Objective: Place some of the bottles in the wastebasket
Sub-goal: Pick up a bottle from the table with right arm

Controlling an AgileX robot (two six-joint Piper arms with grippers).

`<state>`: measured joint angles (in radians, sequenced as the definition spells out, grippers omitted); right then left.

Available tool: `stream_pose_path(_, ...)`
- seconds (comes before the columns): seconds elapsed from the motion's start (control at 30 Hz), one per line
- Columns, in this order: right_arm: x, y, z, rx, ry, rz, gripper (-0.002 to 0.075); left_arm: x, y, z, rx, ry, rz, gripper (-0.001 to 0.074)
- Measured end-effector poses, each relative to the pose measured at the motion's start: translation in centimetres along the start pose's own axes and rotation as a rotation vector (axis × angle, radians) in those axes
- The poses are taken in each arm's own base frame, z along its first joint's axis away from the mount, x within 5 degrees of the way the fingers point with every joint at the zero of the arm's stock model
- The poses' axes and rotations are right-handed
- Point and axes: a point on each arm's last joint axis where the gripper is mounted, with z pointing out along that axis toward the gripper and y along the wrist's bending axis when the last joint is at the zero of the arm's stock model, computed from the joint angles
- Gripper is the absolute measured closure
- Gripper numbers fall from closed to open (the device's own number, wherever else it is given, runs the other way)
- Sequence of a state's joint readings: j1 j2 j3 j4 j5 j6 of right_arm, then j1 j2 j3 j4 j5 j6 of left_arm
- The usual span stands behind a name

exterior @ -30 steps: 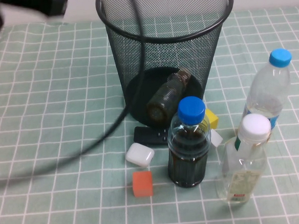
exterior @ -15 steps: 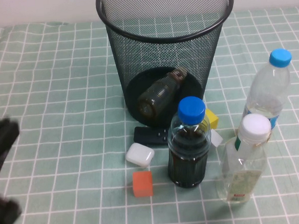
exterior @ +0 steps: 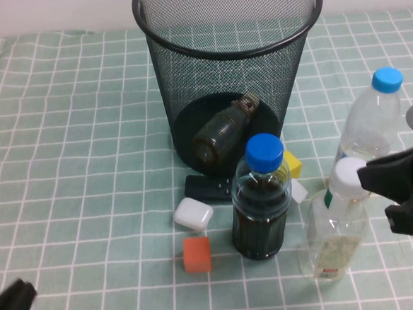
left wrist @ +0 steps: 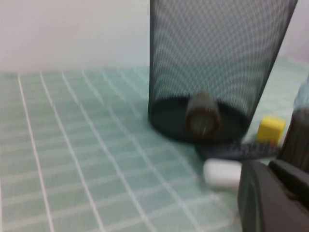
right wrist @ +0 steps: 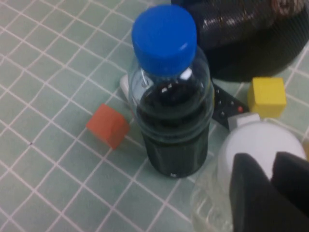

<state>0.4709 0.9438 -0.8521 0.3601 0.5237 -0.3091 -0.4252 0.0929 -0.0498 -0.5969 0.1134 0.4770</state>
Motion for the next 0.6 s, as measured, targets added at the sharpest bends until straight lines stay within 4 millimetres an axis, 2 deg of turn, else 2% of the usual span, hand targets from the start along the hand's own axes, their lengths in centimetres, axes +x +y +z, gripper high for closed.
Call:
stream_pose_path(0.1,-0.3,-0.1,0.1,0.014,-0.037,-0.005,0.04,2.2,0.3,0.2,-0.006,0.067,0.008,0.0738)
stream_pose_path(0.17,-0.5,-0.2,0.2,0.02,-0.053,-0.003,0.0265,2.7,0.3,0.2,-0.004,0.089,0.037,0.0738)
stream_pose_path(0.2,-0.6,-0.2,0.6,0.018,-0.06,0.015,0.0225,2.7,0.3,0.2,-0.003,0.095,0.054,0.0738)
stream_pose_path(0.3,-0.6,-0.5,1.7,0.025,-0.053,0.024,0.0211,2.8,0.3,0.2,-0.005,0.099,0.076,0.0738)
stream_pose_path(0.6,1.1,-1.3,6.9,0.03,0.099,0.06,0.0213,2.8,0.3,0.2,-0.005,0.099,0.082,0.0738)
